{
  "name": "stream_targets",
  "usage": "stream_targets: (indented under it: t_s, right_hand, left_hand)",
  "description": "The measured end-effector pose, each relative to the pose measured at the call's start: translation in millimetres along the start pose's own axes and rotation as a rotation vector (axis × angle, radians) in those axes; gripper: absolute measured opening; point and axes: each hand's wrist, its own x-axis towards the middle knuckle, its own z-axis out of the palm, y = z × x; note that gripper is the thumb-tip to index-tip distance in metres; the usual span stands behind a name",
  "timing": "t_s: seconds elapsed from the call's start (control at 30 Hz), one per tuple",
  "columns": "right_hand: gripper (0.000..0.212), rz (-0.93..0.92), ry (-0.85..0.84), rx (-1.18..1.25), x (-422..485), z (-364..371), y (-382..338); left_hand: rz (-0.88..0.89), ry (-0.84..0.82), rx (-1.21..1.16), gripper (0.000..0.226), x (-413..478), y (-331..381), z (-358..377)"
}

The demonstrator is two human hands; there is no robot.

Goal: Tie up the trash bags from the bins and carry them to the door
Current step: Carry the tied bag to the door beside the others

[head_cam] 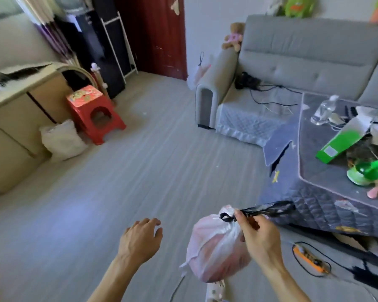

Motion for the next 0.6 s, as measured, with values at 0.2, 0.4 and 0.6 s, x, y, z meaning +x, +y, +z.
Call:
stream_targets:
  t_s: [0.2,0.4,0.6]
  right_hand:
    - [0.037,-0.031,-0.065,-0.009,146,41,-61]
    - [0.029,-0.011,-0.053,0.026,275,107,-116]
    - [0.034,-0.017,0.035,0.053,424,181,-194]
  left_hand:
    - [-0.081,0.012,-0.023,0.040,114,1,-62]
    - [-0.099,0.008,-0.068,0.038,248,-16,-107]
    - [-0.029,0.024,-0.089,0.038,427,-38,-187]
